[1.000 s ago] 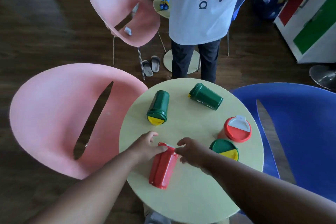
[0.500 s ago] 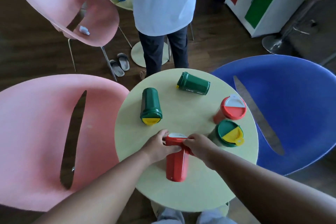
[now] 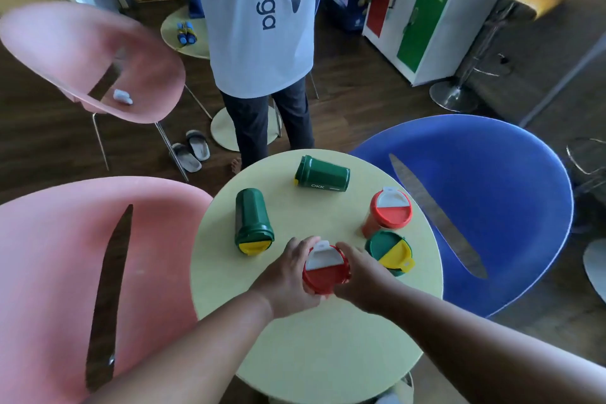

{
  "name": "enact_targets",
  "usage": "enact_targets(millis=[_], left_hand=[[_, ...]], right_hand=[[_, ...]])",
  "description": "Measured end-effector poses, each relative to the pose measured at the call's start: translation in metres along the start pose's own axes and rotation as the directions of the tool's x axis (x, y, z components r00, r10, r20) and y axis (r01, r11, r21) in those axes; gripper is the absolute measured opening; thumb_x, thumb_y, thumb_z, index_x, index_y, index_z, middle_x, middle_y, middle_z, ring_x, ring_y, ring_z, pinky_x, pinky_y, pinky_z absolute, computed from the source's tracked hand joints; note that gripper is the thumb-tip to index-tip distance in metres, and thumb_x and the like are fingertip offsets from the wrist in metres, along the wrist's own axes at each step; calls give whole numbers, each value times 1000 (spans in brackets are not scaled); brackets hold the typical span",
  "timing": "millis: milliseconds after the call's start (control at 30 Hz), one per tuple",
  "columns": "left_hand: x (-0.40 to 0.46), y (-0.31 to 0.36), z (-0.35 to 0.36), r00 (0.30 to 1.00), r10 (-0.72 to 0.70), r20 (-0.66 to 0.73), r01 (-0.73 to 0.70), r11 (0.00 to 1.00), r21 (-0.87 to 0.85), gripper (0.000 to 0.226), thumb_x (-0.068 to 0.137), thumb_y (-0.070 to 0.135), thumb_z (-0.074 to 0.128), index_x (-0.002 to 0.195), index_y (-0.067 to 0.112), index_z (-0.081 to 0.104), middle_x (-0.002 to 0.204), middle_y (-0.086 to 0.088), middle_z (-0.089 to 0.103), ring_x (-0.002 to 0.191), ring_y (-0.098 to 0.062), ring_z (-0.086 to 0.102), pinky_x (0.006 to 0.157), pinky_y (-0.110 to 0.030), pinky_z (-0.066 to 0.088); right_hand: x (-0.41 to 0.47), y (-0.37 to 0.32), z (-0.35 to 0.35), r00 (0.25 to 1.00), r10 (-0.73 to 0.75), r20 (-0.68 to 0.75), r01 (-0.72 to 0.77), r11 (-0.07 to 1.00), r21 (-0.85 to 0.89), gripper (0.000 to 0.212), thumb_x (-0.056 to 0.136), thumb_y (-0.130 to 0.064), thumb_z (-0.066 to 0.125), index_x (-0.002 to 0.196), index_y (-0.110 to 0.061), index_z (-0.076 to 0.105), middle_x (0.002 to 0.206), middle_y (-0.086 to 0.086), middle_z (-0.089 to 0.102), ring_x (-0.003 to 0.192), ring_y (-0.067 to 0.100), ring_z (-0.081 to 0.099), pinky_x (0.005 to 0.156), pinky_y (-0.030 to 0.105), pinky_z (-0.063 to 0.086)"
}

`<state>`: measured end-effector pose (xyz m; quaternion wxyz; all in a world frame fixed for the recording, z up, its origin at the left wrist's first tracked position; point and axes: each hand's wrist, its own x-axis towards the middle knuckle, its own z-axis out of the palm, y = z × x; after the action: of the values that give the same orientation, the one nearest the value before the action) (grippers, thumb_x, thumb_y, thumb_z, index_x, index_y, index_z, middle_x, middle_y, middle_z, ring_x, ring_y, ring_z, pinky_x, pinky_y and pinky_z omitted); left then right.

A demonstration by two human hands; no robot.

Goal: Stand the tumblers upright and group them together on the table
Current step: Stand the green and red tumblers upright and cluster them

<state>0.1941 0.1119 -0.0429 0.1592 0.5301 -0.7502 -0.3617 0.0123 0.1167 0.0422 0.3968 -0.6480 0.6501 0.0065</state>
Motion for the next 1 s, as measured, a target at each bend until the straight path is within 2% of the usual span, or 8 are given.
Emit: enact_targets(millis=[133,400,567,633,700,767,867,1000], left_hand=[[0,0,2,1000,14,5,-14,999,39,99,64,48,80,140,44,17,132,7,35,112,-16,55,92,-30,50],[-5,0,-9,996,23,89,-30,996,84,110,63,59,79,147,40,11,138,8,30,124,-11,44,102,-30,44],[-13,-6,-38,997,-55,-61,52,997,-60,91,73,80,56,148,34,32,134,11,44,118,1,47,100,-29,45],[-11,-23,-47,953,-164,-253,135,983,-126,73,78,73,56,138,32,47,122,11,51,109,-3,53,93,-33,50],[-6,-40,-52,839,-308,-449,238,949,-205,60,76,54,65,130,30,53,113,10,55,102,-9,57,87,-35,53],[1,-57,-56,736,-448,-507,354,894,-276,60,77,34,74,132,24,53,116,3,55,104,-15,58,90,-36,52],[8,-85,-54,661,-628,-412,519,778,-354,73,74,25,78,140,19,47,128,-6,52,115,-21,55,98,-38,48],[12,-104,-44,648,-740,-182,554,621,-555,99,56,45,75,146,30,37,132,4,49,110,-17,60,95,-42,52]], right_hand=[[1,4,2,1000,-4,15,5,997,-73,72,80,-22,69,146,-16,40,129,7,55,112,25,57,93,36,51],[16,-4,-3,997,10,79,6,979,-205,45,87,-24,57,131,-17,48,120,5,58,102,26,60,85,37,53],[35,-22,-16,994,-95,55,105,969,-225,50,97,-23,53,145,-13,44,143,8,48,126,29,54,100,37,48],[48,-33,-18,986,-160,42,166,963,-211,50,98,-25,53,147,-17,45,145,5,49,127,25,54,99,32,46],[68,-44,-15,974,-223,43,227,951,-208,46,97,-25,53,143,-19,50,141,3,53,123,23,55,99,31,46],[90,-56,-9,961,-271,61,278,938,-209,44,96,-24,54,139,-19,55,135,5,58,118,24,58,97,32,49],[124,-73,1,958,-252,134,278,932,-234,49,95,-24,55,144,-19,49,133,8,61,116,26,60,92,34,51],[156,-85,25,944,-169,285,251,927,-280,66,98,-23,53,157,-21,25,130,13,61,112,29,61,87,37,54]])
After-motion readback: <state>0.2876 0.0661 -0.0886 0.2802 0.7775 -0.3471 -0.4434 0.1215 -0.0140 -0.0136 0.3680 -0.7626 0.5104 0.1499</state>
